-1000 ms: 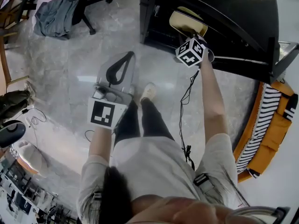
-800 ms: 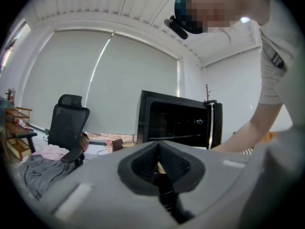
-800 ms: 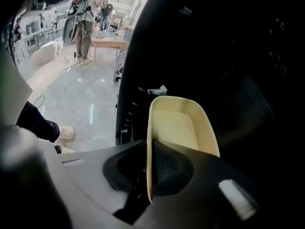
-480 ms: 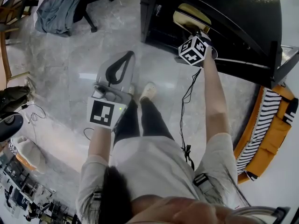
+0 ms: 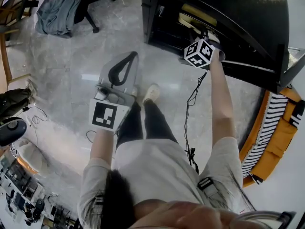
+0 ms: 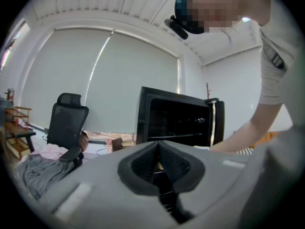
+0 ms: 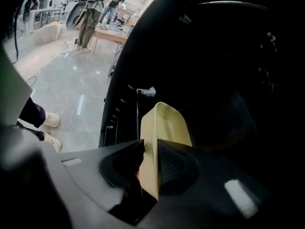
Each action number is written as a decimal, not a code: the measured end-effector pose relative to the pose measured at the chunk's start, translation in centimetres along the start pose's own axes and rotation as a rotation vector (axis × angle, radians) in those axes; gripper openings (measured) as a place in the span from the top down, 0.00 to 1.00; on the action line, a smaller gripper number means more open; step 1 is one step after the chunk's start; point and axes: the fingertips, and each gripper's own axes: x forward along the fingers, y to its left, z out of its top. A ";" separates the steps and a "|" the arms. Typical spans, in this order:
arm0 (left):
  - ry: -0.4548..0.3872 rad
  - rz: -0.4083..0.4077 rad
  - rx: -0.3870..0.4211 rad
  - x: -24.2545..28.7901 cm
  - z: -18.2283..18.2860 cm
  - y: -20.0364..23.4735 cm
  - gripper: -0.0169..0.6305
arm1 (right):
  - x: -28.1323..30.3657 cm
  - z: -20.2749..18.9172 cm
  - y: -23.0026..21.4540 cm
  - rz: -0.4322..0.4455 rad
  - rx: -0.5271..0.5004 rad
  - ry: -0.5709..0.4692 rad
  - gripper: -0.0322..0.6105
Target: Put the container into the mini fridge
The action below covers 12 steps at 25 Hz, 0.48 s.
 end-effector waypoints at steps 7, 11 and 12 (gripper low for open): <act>0.000 -0.003 0.001 0.6 -0.1 0.1 0.97 | 0.9 -1.5 -1.1 -0.040 -0.011 0.062 0.84; 0.009 0.001 -0.002 0.6 -0.3 0.6 0.97 | 1.4 -1.5 -1.7 -0.046 -0.008 0.068 0.84; 0.009 0.002 -0.003 0.6 -0.3 0.6 0.97 | 1.5 -1.5 -1.7 -0.046 -0.007 0.069 0.84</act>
